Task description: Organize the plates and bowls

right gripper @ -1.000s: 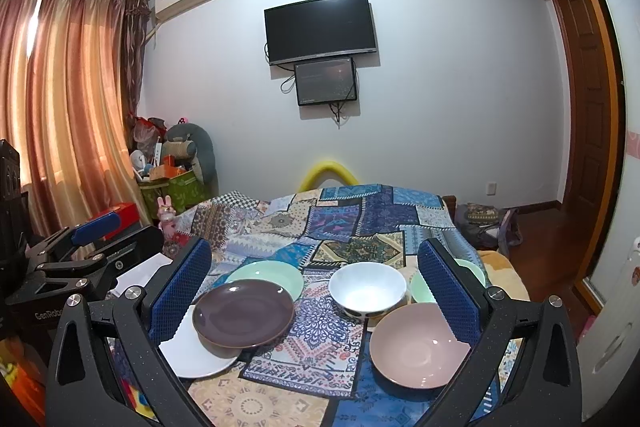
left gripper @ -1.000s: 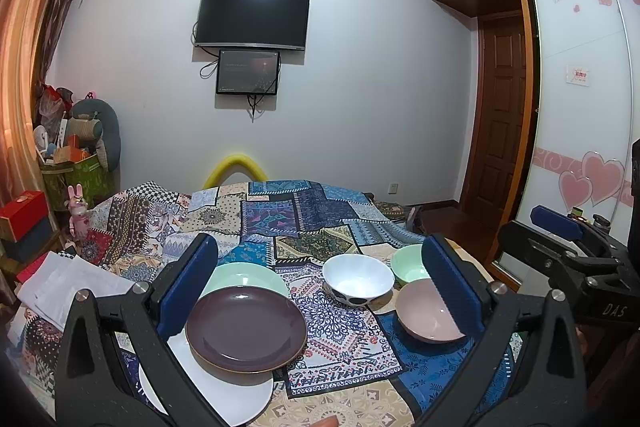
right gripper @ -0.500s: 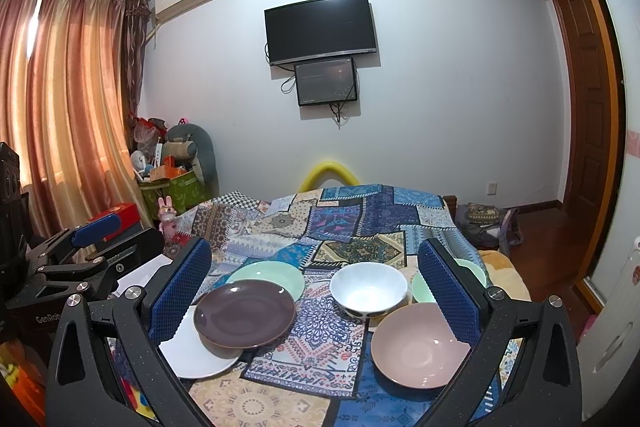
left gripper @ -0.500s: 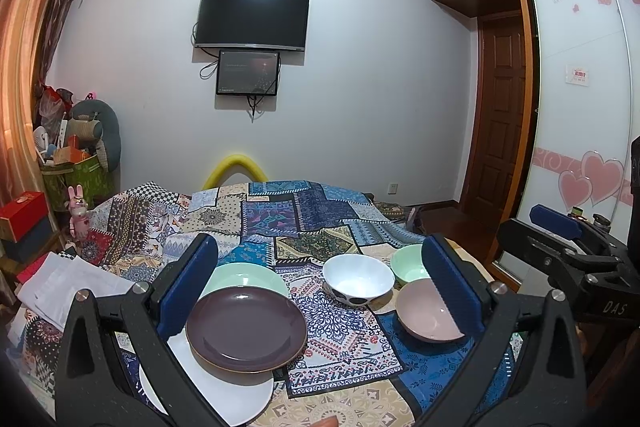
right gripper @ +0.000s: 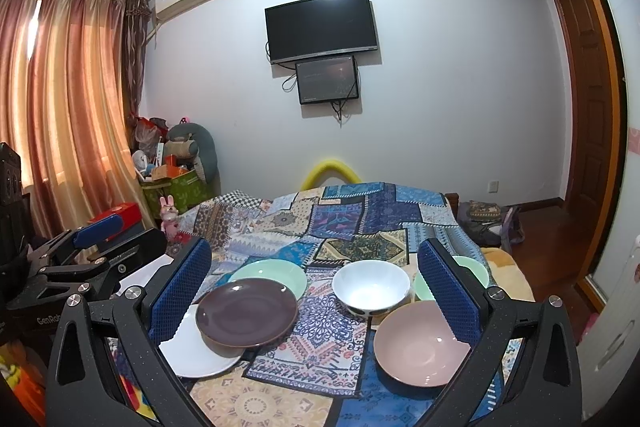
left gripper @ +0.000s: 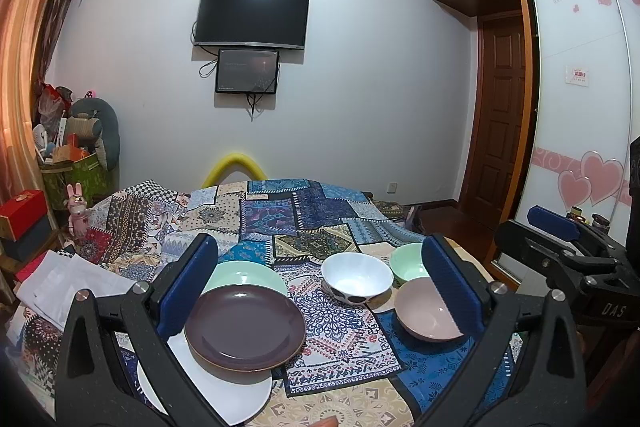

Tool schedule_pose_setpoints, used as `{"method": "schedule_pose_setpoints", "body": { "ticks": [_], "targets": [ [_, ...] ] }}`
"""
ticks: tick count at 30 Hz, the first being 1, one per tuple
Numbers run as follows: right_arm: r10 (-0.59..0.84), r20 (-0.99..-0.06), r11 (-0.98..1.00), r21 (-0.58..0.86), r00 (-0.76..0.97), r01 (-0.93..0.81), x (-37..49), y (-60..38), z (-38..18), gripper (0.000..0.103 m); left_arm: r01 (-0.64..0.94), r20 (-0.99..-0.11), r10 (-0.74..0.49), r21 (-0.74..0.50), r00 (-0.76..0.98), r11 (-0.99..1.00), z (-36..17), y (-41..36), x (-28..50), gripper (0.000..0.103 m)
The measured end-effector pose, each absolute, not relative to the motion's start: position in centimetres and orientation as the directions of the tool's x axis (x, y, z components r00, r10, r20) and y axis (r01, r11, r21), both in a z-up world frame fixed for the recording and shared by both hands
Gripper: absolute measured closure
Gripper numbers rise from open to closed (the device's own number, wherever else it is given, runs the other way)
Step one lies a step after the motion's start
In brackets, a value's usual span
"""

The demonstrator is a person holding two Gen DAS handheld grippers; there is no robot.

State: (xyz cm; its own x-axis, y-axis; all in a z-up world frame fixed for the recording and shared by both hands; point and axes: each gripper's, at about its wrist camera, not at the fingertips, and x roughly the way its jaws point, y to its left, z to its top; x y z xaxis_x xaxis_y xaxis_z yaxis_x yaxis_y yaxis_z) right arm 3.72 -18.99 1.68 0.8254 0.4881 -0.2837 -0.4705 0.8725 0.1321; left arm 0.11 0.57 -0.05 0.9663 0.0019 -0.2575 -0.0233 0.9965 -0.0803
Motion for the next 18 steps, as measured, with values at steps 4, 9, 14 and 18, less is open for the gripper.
{"method": "schedule_pose_setpoints", "body": {
  "ticks": [4,9,14,18],
  "targets": [
    [0.489,-0.286,0.872,0.132,0.824,-0.471,3.72,-18.88,1.52,0.000,-0.024,-0.257,0.002,-0.082,0.966,0.996,-0.16,0.42,0.09,0.000],
    [0.490,-0.287,0.871,0.133,0.823,-0.472,3.71,-18.57,1.25,0.000,-0.023,-0.260,0.001,-0.083,0.966,0.996,-0.31,0.43,0.17,0.000],
    [0.493,-0.288,0.870,0.137,0.821,-0.474,3.82,-19.00,1.18,0.000,-0.023,-0.261,0.000,-0.085,0.965,0.996,-0.47,0.55,0.22,0.000],
    [0.493,-0.289,0.870,0.137,0.820,-0.474,3.81,-18.91,1.09,0.000,-0.020,-0.265,-0.005,-0.091,0.964,0.996,-0.55,0.57,0.26,0.000]
  ]
}}
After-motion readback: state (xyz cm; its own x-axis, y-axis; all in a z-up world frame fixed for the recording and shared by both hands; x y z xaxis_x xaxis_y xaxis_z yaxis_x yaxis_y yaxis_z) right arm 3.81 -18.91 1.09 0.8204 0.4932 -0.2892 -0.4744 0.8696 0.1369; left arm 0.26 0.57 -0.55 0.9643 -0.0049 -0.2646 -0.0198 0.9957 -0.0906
